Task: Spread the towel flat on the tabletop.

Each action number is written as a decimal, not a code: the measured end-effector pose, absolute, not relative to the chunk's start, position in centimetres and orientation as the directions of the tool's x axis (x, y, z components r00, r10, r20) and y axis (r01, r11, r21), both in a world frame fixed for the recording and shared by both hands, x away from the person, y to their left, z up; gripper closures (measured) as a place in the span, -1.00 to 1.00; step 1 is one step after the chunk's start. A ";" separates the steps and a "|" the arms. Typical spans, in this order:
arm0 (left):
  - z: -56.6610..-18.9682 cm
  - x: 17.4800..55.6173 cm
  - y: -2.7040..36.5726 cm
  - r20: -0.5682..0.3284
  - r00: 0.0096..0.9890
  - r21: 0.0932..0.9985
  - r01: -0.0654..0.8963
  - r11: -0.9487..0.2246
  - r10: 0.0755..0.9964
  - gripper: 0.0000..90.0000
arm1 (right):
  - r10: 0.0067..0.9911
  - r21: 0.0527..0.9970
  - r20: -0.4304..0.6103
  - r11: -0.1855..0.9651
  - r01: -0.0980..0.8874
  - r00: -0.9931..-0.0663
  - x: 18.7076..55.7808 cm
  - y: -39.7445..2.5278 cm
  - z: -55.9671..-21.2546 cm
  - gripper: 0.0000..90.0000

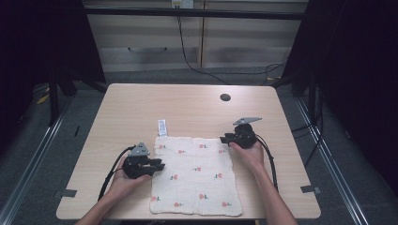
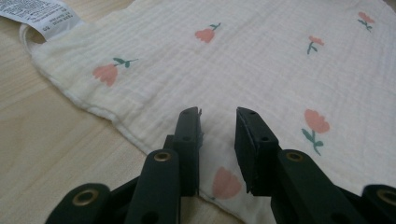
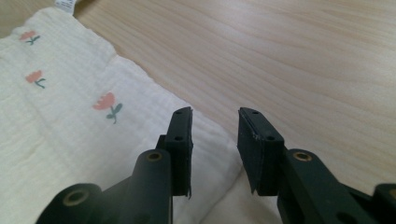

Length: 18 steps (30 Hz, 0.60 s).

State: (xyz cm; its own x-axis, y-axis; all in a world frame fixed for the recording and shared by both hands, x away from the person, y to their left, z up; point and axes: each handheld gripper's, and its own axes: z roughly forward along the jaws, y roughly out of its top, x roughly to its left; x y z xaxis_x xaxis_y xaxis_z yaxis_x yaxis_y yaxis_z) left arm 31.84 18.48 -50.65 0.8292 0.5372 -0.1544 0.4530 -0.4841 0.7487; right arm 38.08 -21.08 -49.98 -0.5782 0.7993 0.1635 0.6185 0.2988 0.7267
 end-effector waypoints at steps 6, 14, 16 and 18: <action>-50.6 31.8 18.5 -0.149 0.828 0.746 0.453 -0.488 0.540 0.57 | 0.803 0.715 0.141 0.321 0.620 -0.579 38.2 -21.0 -50.7 0.42; -50.6 31.8 18.4 -0.153 0.828 0.745 0.455 -0.488 0.539 0.54 | 0.809 0.712 0.134 0.323 0.624 -0.572 38.0 -21.0 -50.7 0.88; -50.5 31.8 18.3 -0.149 0.833 0.741 0.451 -0.498 0.533 0.54 | 0.812 0.716 0.140 0.312 0.625 -0.566 38.0 -21.0 -50.6 0.89; -50.5 31.9 18.4 -0.153 0.834 0.738 0.454 -0.499 0.531 0.54 | 0.815 0.720 0.145 0.302 0.625 -0.561 37.9 -21.1 -50.6 0.89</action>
State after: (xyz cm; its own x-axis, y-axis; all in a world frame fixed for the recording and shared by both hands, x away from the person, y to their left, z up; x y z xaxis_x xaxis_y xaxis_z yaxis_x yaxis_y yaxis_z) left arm 31.87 18.35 -50.47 0.8336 0.5306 -0.1534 0.4537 -0.4994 0.7381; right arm 37.92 -21.10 -50.58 -0.5606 0.8154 0.1446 0.6251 0.3021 0.7197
